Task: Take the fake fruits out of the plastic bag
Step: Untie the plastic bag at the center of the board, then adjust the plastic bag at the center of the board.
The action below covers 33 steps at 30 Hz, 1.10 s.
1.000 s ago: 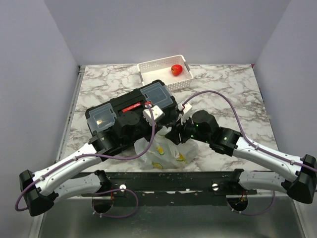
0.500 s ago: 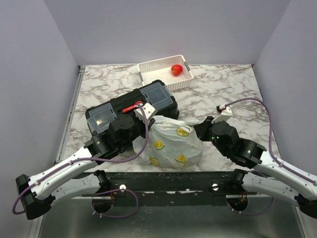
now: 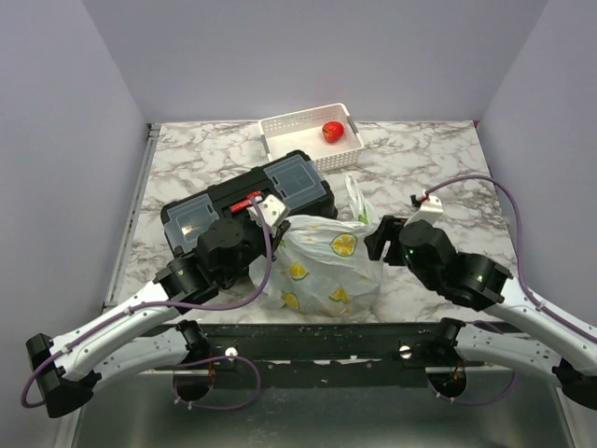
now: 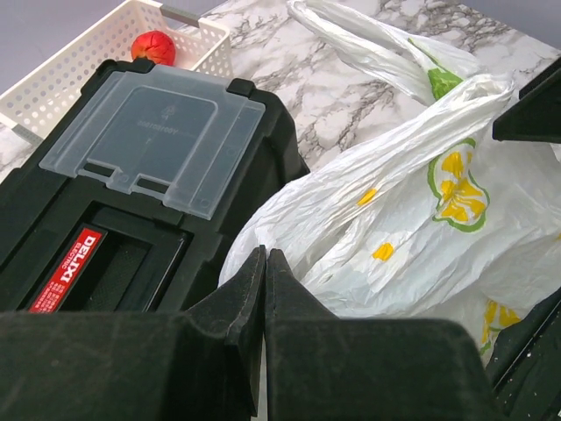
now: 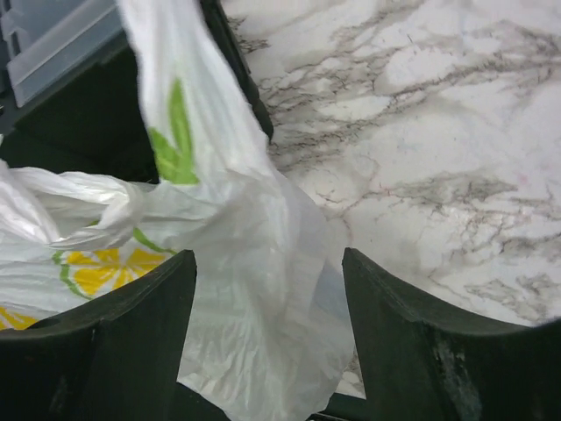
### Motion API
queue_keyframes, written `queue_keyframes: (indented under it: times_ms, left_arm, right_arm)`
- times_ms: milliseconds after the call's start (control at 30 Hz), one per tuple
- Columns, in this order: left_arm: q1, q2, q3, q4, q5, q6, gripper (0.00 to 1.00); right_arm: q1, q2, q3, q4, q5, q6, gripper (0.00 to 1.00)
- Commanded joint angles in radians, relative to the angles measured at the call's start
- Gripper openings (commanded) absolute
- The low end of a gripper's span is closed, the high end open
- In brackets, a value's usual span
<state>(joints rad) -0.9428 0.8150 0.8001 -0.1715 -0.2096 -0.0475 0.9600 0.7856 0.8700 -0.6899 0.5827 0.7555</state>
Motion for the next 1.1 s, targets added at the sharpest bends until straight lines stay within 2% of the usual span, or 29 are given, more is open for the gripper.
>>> queue_keyframes:
  times_ms: [0,67,100,233,367,467,567,633,733,800,833,900,933,967,1000,1067]
  left_arm:
    - [-0.001,-0.023,-0.013,0.037,0.04,0.016,0.0]
    - [-0.001,-0.032,-0.015,0.042,0.045,0.015,0.0]
    - [-0.001,-0.038,-0.017,0.045,0.047,0.015,0.0]
    - [-0.001,-0.064,-0.043,0.075,0.051,0.018,0.0]
    - [-0.001,-0.071,-0.044,0.077,0.054,0.017,0.0]
    - [-0.001,-0.077,-0.047,0.082,0.063,0.014,0.0]
    - [-0.001,-0.082,-0.052,0.084,0.064,0.012,0.0]
    - [-0.001,-0.082,-0.053,0.086,0.065,0.011,0.0]
    - [-0.001,-0.076,-0.052,0.089,0.073,0.007,0.0]
    - [0.0,-0.073,-0.051,0.088,0.079,0.004,0.0]
    - [-0.001,-0.071,-0.052,0.088,0.081,0.003,0.0]
    - [-0.001,-0.071,-0.05,0.087,0.082,0.005,0.0]
    - [-0.001,-0.07,-0.046,0.082,0.094,0.005,0.07]
    - [0.0,-0.068,-0.04,0.076,0.099,-0.001,0.21]
    - [0.0,-0.068,-0.035,0.071,0.105,-0.009,0.4]
    - [-0.001,-0.074,-0.027,0.071,0.138,-0.038,0.6]
  right_arm:
    - [-0.003,0.039,0.093,0.024,-0.043,-0.124,0.79]
    - [-0.004,0.06,0.117,0.017,0.098,-0.05,0.96]
    - [-0.004,0.074,0.135,0.0,0.16,0.0,1.0]
    - [-0.007,0.161,0.22,0.064,0.168,-0.009,1.0]
    - [-0.115,0.32,0.345,0.045,0.05,-0.061,0.99]
    - [-0.24,0.381,0.361,0.088,-0.168,-0.118,0.98]
    - [-0.253,0.411,0.337,0.199,-0.357,-0.209,0.98]
    - [-0.253,0.434,0.325,0.234,-0.397,-0.225,0.98]
    - [-0.254,0.476,0.324,0.24,-0.378,-0.227,0.97]
    - [-0.254,0.495,0.317,0.242,-0.365,-0.232,0.87]
    - [-0.255,0.499,0.311,0.243,-0.359,-0.237,0.79]
    - [-0.255,0.496,0.295,0.248,-0.337,-0.25,0.57]
    - [-0.254,0.489,0.283,0.258,-0.328,-0.26,0.42]
    - [-0.255,0.477,0.267,0.273,-0.311,-0.274,0.32]
    - [-0.255,0.468,0.256,0.281,-0.293,-0.276,0.26]
    - [-0.256,0.449,0.239,0.292,-0.275,-0.274,0.15]
